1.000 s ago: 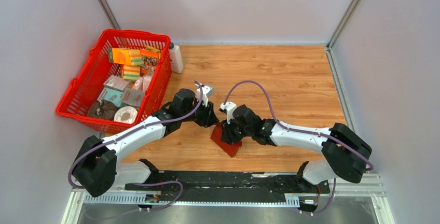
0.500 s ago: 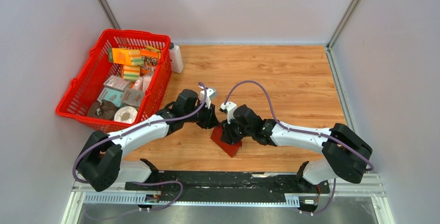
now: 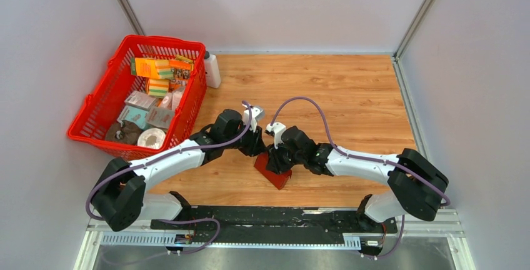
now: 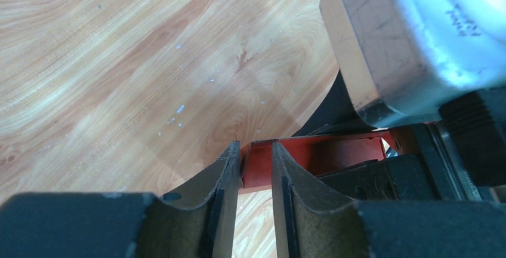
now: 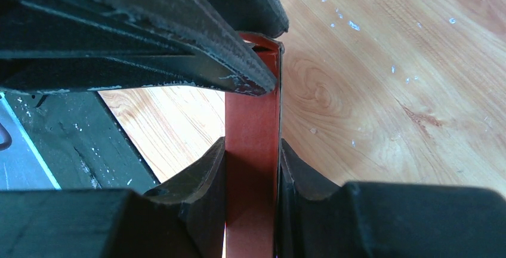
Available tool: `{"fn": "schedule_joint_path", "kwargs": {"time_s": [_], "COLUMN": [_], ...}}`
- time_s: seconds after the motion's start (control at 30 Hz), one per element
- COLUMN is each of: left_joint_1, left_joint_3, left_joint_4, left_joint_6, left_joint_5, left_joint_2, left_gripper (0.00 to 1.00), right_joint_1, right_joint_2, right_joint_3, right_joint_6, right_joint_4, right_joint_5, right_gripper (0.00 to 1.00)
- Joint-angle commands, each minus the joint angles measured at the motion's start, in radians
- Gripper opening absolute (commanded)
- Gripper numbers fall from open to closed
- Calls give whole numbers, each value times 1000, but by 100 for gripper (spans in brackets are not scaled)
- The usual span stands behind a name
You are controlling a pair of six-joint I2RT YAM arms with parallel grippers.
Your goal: Fold the paper box
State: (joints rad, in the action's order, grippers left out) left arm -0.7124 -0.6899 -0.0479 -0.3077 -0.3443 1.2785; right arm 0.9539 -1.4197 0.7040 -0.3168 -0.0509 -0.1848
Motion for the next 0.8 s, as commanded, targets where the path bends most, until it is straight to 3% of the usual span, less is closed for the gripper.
{"fn": "schedule_joint_path", "kwargs": {"time_s": [0.0, 0.23, 0.63, 0.77], "left_joint_1": [-4, -7, -21, -25], "left_joint_3": [-51, -51, -33, -37], "left_joint_4": [29, 43, 3, -20], "left_joint_6": [15, 12, 42, 61], "left_joint_5": [22, 18, 30, 42], "left_joint_2": [-28, -15, -13, -16], "left_gripper": [35, 25, 24, 29], "right_joint_1": [-1, 0, 0, 0], "right_joint_2": [2, -2, 4, 5], "right_joint_3": [28, 31, 29, 26], "right_joint_6": [-4, -1, -1, -1], "right_joint_4": [19, 17, 20, 23], "right_joint_5": [1, 2, -4, -5], "right_gripper": [22, 21, 21, 21]}}
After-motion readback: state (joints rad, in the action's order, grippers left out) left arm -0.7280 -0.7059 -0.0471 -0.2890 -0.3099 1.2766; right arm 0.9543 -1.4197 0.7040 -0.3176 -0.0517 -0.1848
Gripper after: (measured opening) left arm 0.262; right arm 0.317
